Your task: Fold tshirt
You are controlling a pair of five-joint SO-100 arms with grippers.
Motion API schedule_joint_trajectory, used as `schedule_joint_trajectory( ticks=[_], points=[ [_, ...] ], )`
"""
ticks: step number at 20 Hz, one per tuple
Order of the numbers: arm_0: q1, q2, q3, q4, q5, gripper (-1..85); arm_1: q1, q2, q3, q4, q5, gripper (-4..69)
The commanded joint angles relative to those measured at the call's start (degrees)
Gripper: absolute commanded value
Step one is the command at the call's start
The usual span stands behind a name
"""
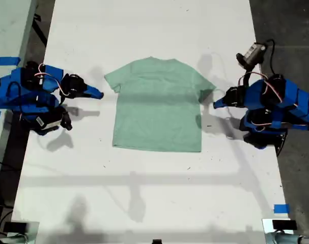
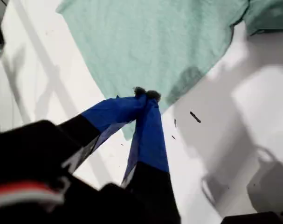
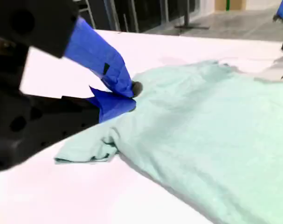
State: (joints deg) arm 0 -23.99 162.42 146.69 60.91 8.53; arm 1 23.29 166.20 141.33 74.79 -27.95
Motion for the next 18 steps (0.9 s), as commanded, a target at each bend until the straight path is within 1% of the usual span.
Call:
schedule_joint_trajectory(
  ticks=[1,3,5,7,9,13,16,17,18],
  points=[
    [-6.94,-16.0,-16.61,6.5,8.7,0.1,5.71,-8.17,-11.87,4.31,-5.62,-0.8],
    [-13.01,-24.52,-24.35,10.72,15.38,0.1,10.46,-14.68,-18.54,7.82,-9.84,-0.8],
    [-18.63,-31.46,-31.82,14.77,21.09,0.1,14.85,-20.92,-23.73,9.84,-13.62,-0.8],
    [-22.68,-35.68,-36.91,17.05,23.82,0.8,18.19,-26.1,-27.51,10.9,-16.87,-0.8],
    [-25.58,-38.85,-40.08,19.78,24.17,2.3,20.74,-29.71,-29.71,11.34,-19.86,-0.8],
    [-27.77,-39.02,-39.02,19.95,26.72,0.1,21.62,-35.07,-32.52,11.87,-23.55,-0.8],
    [-30.32,-35.68,-36.21,17.84,27.07,1.4,21.27,-35.86,-31.03,9.23,-25.93,0.2],
    [-30.15,-34.45,-36.12,17.58,31.2,2.4,21.27,-36.21,-30.94,9.49,-26.98,5.5],
    [-29.09,-33.22,-35.86,17.31,32.87,6.2,21.53,-36.74,-31.29,10.28,-27.6,9.3]
  ],
)
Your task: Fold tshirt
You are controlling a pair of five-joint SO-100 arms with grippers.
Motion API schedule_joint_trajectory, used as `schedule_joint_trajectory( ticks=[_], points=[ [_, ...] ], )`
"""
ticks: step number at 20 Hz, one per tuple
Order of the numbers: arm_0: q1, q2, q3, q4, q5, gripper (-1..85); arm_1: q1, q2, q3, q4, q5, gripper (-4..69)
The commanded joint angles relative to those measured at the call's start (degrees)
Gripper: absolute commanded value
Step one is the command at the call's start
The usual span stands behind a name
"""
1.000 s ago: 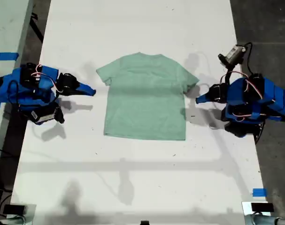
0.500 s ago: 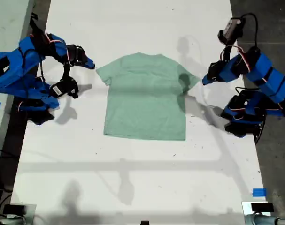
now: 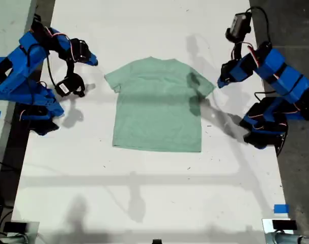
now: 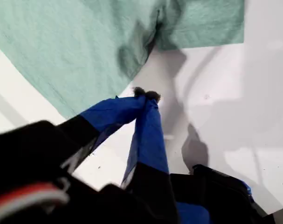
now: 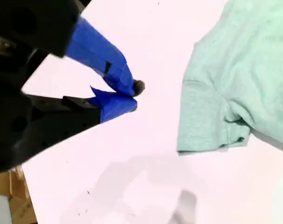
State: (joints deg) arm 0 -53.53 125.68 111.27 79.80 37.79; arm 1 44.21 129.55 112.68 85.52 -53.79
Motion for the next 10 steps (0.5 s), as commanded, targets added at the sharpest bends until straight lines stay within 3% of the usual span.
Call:
schedule_joint_trajectory(
  ticks=[1,6,10],
  points=[
    [0.79,3.87,-0.7,-1.76,3.96,8.1,1.23,-0.09,-2.46,-0.44,-1.93,12.0],
    [2.37,-5.89,-0.88,-4.39,4.83,7.9,5.36,-2.2,0.44,-4.75,-6.15,19.9],
    [1.41,-10.99,0.53,-9.49,4.92,11.6,10.37,-5.36,7.91,-15.21,-10.81,22.8]
  ],
)
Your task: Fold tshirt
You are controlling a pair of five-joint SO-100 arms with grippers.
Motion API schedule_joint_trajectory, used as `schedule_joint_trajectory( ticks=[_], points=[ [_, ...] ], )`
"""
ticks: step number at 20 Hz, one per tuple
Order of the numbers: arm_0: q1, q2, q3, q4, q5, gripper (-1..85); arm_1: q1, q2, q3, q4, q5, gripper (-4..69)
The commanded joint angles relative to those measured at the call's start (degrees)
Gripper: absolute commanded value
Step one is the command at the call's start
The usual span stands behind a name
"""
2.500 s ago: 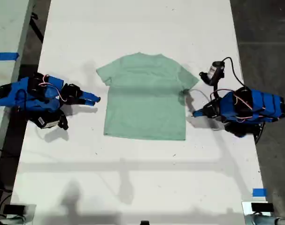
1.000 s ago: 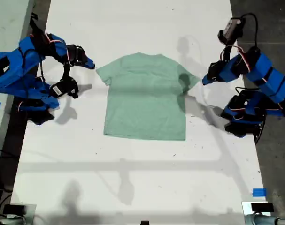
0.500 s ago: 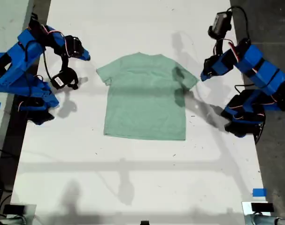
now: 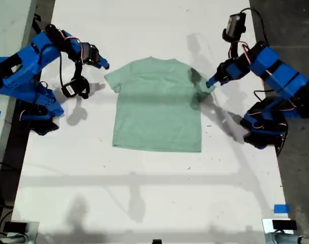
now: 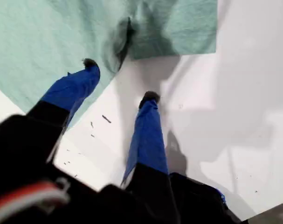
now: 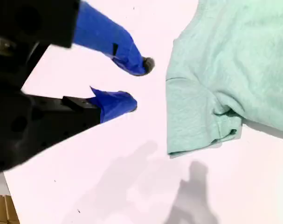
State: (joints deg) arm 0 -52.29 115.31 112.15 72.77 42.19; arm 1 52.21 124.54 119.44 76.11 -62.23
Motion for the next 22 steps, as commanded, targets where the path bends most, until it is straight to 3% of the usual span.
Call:
schedule_joint_trajectory(
  ticks=[1,9,10,13,16,19,22],
  points=[
    [-0.09,-1.32,0.09,-3.52,0.53,11.8,3.69,-1.76,2.64,-8.61,-3.6,23.1],
    [-0.18,-3.34,1.41,-5.63,0.53,13.1,10.72,-26.28,2.2,-28.04,-10.81,25.1],
    [-0.09,-3.34,1.41,-5.54,0.53,13.1,11.34,-31.64,-0.53,-27.86,-11.25,25.3],
    [-0.09,-3.25,1.49,-5.45,0.53,13.1,11.6,-42.01,-11.51,-19.78,-12.3,24.9],
    [-0.18,-3.16,1.32,-5.54,0.53,13.2,11.43,-43.51,-13.45,-18.28,-12.48,3.5],
    [-0.18,-3.16,1.32,-5.63,0.53,13.1,10.9,-42.71,-14.59,-15.73,-11.95,-1.0],
    [0.0,-3.08,1.23,-5.36,0.53,13.1,8.61,-37.97,-17.67,-9.32,-10.99,-1.1]
  ],
)
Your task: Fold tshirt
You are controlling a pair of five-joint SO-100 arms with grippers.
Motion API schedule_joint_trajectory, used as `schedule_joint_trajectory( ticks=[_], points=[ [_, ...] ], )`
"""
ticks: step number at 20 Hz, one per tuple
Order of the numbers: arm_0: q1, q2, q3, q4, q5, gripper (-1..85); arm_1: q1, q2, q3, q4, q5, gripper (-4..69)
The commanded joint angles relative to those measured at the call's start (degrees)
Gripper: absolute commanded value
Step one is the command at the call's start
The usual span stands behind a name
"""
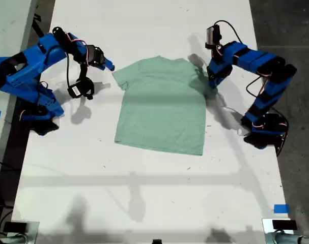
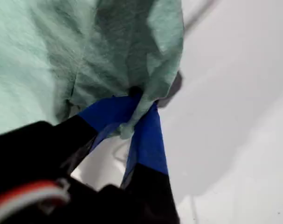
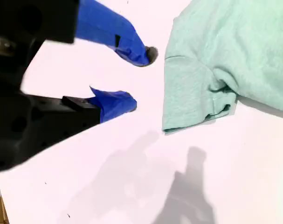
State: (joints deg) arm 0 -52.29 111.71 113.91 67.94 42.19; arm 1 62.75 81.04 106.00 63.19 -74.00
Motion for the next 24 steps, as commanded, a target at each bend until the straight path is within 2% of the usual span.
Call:
schedule_joint_trajectory(
  ticks=[1,3,6,11,14,17,18,19,22,23,24],
  points=[
    [0.09,0.7,-0.53,-0.44,0.35,13.1,-3.08,8.26,-5.36,6.06,1.23,-1.1],
    [0.62,0.79,-0.62,-0.35,0.26,13.0,-5.71,13.1,-9.67,11.87,2.81,-1.1],
    [1.05,0.88,-0.79,-0.09,0.0,12.9,-11.95,13.62,-18.72,16.96,6.94,-1.1],
    [2.11,1.85,-1.05,0.53,-0.79,12.8,-22.76,0.7,-37.0,16.17,15.73,-1.1],
    [2.72,2.02,-1.14,0.62,-1.14,12.8,-27.25,-11.07,-50.8,15.21,18.54,-1.1],
    [3.25,2.11,-1.23,0.62,-1.58,12.8,-29.0,-19.69,-55.02,8.7,21.09,-1.0],
    [3.43,2.11,-1.23,0.53,-1.67,13.1,-29.44,-21.97,-54.93,5.71,21.62,3.6],
    [3.52,2.11,-1.23,0.35,-1.76,13.8,-30.23,-24.26,-55.9,3.87,22.24,18.6],
    [3.6,2.11,-1.85,0.88,-1.93,16.9,-32.26,-28.13,-62.67,7.91,25.14,30.4],
    [3.52,2.11,-2.11,1.14,-1.93,17.7,-32.34,-27.07,-63.19,10.99,26.28,38.2],
    [3.43,2.11,-2.46,1.41,-2.02,18.4,-32.43,-25.58,-63.19,13.45,23.99,47.3]
  ],
)
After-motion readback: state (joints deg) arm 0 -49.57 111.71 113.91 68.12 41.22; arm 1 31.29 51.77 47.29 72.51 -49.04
